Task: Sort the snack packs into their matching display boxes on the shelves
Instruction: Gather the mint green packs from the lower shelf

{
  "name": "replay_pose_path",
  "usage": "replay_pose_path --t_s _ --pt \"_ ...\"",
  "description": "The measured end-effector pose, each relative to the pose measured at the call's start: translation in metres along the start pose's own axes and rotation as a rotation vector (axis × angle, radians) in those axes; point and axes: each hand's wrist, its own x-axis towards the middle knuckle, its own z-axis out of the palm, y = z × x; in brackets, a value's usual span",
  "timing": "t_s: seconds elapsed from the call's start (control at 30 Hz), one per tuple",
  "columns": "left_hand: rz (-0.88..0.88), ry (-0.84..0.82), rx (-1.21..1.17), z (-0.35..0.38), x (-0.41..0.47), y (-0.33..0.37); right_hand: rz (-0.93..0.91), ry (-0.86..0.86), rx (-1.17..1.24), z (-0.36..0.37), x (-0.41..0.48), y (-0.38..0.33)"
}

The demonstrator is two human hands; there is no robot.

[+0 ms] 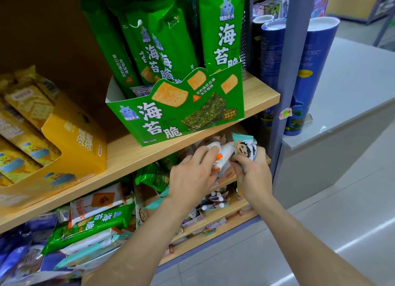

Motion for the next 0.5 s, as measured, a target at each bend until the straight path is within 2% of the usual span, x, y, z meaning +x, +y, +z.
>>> replay_pose_path --t_s 0.13,0.27,0.37,0.5 --pt "-0.076 0.03 -0.121 -0.008 -0.018 -0.003 0.051 0.01 0.085 0.007 -0.006 0.005" --pt "-0.176 -0.131 -0.182 -0.007 -0.022 -0.006 0.109 -0.022 0.147 0.012 -0.007 0.005" --pt "-0.332 -0.196 -0.245 0.0 -0.005 -0.017 0.132 -0.001 0.169 0.011 -0.008 0.004" --pt "-0.441 -0.237 -0.243 0.01 -0.003 -0.032 0.161 -0.015 0.18 0.007 -0.01 0.005"
